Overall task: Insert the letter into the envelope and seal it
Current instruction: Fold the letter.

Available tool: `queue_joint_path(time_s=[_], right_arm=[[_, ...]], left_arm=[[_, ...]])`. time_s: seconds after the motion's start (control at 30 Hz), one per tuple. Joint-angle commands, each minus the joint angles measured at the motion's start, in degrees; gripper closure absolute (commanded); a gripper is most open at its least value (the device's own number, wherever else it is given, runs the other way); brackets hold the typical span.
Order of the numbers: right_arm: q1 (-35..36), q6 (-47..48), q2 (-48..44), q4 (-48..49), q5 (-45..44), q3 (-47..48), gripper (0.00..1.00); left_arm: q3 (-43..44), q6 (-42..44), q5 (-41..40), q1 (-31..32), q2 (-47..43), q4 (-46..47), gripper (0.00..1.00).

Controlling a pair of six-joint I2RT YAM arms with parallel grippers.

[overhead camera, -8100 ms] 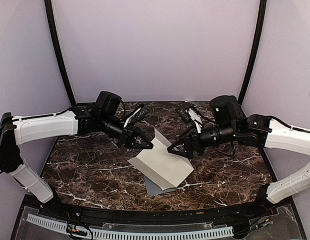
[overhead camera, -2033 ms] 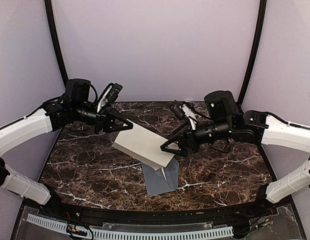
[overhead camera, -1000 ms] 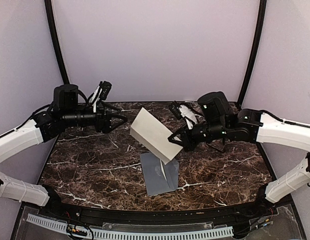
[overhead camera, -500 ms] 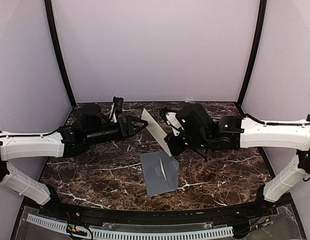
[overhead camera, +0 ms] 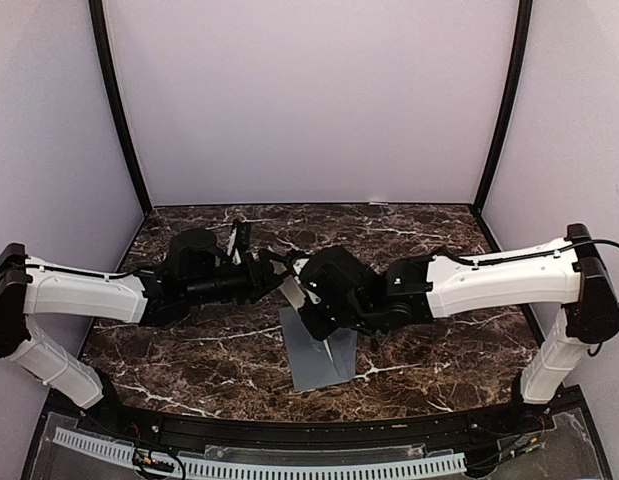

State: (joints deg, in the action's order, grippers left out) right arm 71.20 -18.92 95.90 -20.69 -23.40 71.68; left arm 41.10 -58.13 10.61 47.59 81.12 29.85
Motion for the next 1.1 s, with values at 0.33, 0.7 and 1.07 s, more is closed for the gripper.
queue_joint_path(time_s=[0.33, 0.7, 1.07], right_arm=[[4.11, -0.73, 8.21, -7.21, -10.28, 9.17, 1.00], [7.07, -1.56, 14.79, -13.66, -16.93, 15.42, 1.00], [7.31, -2.25, 15.06, -14.57, -18.21, 15.27, 0.99]], left_arm=[[-0.46, 2.28, -5.87, 0.30, 0.09, -9.89, 0.53], [-1.50, 0.78, -4.88, 0.22, 2.19, -7.73, 0.59], [-1.92, -2.07, -4.02, 0.18, 4.50, -4.53, 0.91]])
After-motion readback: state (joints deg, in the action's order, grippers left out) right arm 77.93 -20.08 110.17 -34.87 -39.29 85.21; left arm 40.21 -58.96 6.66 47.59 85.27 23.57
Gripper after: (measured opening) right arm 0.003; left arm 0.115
